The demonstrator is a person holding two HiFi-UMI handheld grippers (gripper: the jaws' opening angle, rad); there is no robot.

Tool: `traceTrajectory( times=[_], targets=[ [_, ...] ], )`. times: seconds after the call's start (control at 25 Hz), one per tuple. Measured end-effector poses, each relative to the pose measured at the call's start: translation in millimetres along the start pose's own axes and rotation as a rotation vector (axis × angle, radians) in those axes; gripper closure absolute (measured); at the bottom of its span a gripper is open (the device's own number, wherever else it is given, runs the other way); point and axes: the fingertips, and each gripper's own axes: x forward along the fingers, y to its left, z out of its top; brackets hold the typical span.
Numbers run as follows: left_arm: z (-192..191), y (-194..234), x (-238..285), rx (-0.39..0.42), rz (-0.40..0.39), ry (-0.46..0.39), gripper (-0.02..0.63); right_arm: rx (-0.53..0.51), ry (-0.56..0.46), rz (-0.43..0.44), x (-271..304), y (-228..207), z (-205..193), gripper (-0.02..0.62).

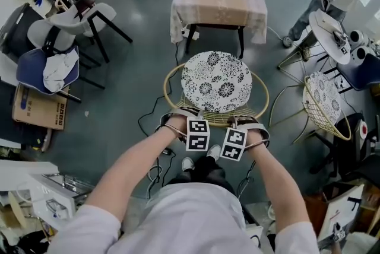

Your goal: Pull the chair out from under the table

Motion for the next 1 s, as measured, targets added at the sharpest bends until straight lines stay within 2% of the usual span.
traceTrajectory(
  times=[0.68,1.0],
  targets=[
    [3.2,-32.6,-9.6,0.015,-0.004,-0.018,0.548,0.012,-0.001,-0.004,-13.5,30.5,6.4,0.560],
    [5.8,-32.7,-10.6,-0.014,-0.008,-0.056,0.546,0.106,0.001,-0.023,-13.6,30.7,5.2,0.559]
  ],
)
